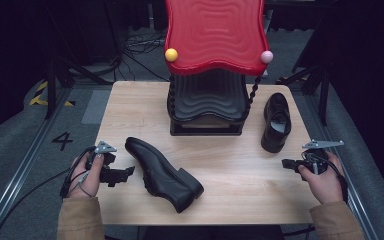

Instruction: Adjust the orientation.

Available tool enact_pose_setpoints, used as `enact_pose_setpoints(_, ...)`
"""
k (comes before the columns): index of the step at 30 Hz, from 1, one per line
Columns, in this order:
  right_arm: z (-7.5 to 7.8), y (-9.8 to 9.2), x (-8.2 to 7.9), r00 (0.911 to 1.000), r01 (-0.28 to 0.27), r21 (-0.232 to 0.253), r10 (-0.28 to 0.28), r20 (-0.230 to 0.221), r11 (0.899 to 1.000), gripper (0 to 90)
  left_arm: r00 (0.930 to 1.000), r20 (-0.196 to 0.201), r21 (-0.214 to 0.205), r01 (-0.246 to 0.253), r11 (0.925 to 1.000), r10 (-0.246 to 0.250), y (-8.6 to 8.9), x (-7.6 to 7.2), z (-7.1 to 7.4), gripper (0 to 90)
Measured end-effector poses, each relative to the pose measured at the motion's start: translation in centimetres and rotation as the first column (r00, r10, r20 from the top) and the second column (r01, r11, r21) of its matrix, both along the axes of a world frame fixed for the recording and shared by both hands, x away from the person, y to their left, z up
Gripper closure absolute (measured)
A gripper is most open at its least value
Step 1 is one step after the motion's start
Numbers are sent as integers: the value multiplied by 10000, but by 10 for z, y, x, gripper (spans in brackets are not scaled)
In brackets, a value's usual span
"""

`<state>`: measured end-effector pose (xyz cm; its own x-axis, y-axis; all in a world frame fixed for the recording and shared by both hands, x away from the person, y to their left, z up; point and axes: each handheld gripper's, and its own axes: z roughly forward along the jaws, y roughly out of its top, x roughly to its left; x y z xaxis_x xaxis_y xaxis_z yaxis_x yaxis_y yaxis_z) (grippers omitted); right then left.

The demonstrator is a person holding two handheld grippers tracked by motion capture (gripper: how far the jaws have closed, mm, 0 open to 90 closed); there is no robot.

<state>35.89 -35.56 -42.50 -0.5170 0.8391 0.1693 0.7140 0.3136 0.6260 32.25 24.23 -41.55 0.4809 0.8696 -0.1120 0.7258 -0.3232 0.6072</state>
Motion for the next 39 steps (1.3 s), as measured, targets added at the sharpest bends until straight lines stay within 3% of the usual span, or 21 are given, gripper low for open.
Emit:
enact_pose_setpoints(8,12,14,-2,9986,-490,17,490,197,9988,886,9997,222,-15,-56,10000,57,-2,3,4,194)
enact_pose_setpoints(14,24,34,-6,9925,-1199,235,1193,266,9925,868,9998,152,33,138,9999,-139,-5,5,4,197)
enact_pose_setpoints(16,29,44,-7,9855,-1690,404,1683,194,9848,867,9997,150,-11,175,9998,-175,-6,5,4,197)
enact_pose_setpoints(19,36,61,-7,9730,-2305,276,2302,154,9727,884,9995,214,59,220,9997,-221,-6,4,6,199)
enact_pose_setpoints(24,41,77,-5,9609,-2769,303,2767,111,9604,886,9995,172,20,254,9997,-254,-6,3,7,199)
enact_pose_setpoints(27,43,88,-3,9523,-3048,431,3050,2,9515,887,9994,-98,180,344,9992,-342,-7,3,6,198)
enact_pose_setpoints(31,44,102,-1,9303,-3621,797,3654,-311,9287,884,9988,-200,253,462,9986,-457,-8,2,5,199)
enact_pose_setpoints(34,46,114,0,9153,-3972,786,4009,-378,9143,884,9985,-207,254,518,9983,-513,-9,2,6,199)
enact_pose_setpoints(38,46,131,2,8998,-4259,937,4321,-598,8999,885,9982,-183,274,572,9980,-567,-9,2,7,199)
enact_pose_setpoints(39,46,131,2,8998,-4259,937,4321,-598,8999,885,9982,-183,274,572,9980,-567,-9,2,7,199)
